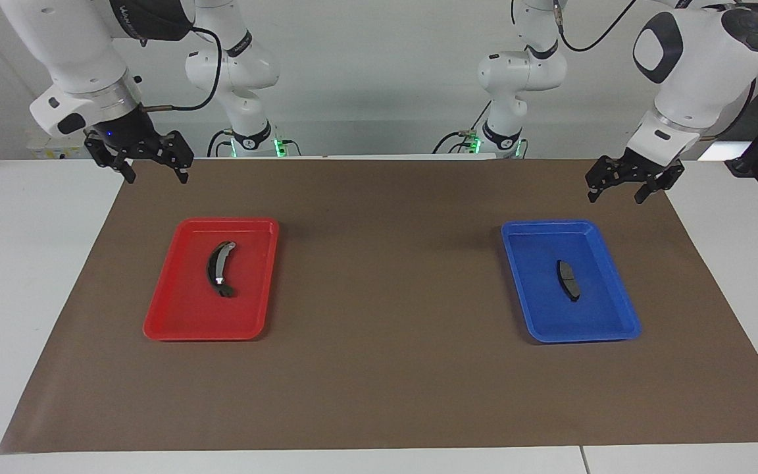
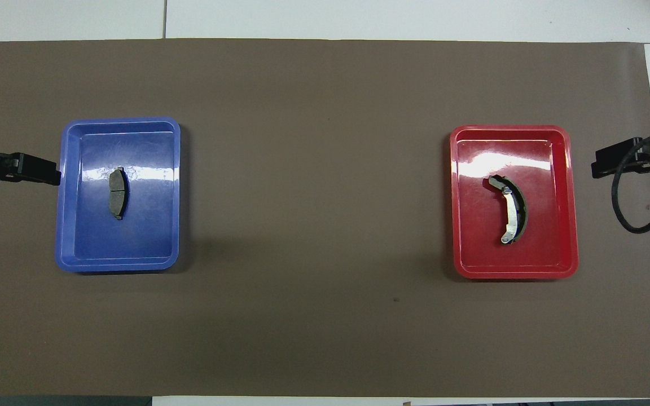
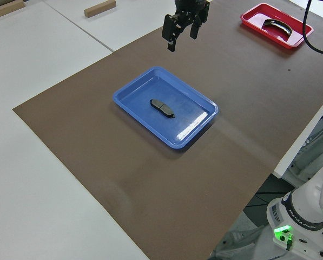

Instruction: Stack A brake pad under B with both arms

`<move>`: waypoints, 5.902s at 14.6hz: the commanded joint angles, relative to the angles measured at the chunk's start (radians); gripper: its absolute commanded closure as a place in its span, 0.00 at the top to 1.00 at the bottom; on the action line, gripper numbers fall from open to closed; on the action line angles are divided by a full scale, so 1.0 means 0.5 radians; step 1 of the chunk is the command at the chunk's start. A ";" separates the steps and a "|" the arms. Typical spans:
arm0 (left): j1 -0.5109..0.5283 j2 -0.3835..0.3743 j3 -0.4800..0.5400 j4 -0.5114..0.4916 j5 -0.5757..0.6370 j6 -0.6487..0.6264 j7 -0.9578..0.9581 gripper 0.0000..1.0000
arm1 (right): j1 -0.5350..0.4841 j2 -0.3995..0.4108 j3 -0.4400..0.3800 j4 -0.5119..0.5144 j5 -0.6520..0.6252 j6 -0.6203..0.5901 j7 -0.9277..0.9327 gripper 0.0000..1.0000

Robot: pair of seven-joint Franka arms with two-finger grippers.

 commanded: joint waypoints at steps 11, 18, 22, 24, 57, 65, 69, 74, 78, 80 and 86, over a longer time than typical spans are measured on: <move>0.004 -0.031 0.002 -0.025 0.017 0.021 -0.001 1.00 | -0.015 -0.015 0.004 -0.026 0.014 0.004 -0.035 1.00; 0.004 -0.031 0.002 -0.022 0.017 0.021 -0.001 1.00 | -0.021 -0.030 0.004 -0.054 0.014 0.007 -0.035 1.00; 0.001 -0.031 -0.001 -0.031 0.017 0.037 0.011 1.00 | -0.021 -0.034 0.004 -0.063 0.014 0.007 -0.035 1.00; -0.020 -0.052 -0.001 -0.098 0.017 0.119 0.005 0.99 | -0.021 -0.034 0.004 -0.063 0.014 0.007 -0.035 1.00; 0.066 0.519 -0.004 -0.727 0.014 1.292 0.075 0.09 | -0.034 0.276 0.004 -1.462 0.072 1.848 -0.364 1.00; -0.280 0.445 -0.035 -0.380 -0.127 0.945 -0.092 0.01 | -0.028 0.261 0.004 -1.527 0.072 1.891 -0.379 0.55; -0.673 0.429 -0.032 -0.402 -0.127 0.991 -0.608 0.01 | -0.006 0.282 0.004 -1.423 0.072 1.891 -0.306 0.06; -1.063 0.561 -0.035 -0.402 -0.127 1.245 -1.102 0.01 | -0.003 0.286 0.007 -1.333 0.072 1.839 -0.125 0.00; -1.213 0.733 -0.035 -0.387 -0.130 1.497 -1.305 0.01 | -0.003 0.289 0.007 -1.232 0.072 1.701 -0.091 0.00; -1.238 0.779 -0.035 -0.387 -0.130 1.561 -1.357 0.01 | 0.000 0.292 0.007 -1.223 0.069 1.688 -0.097 0.00; -1.217 0.819 -0.038 -0.405 -0.136 1.580 -1.357 0.91 | 0.000 0.289 0.059 -1.214 0.060 1.652 -0.133 0.00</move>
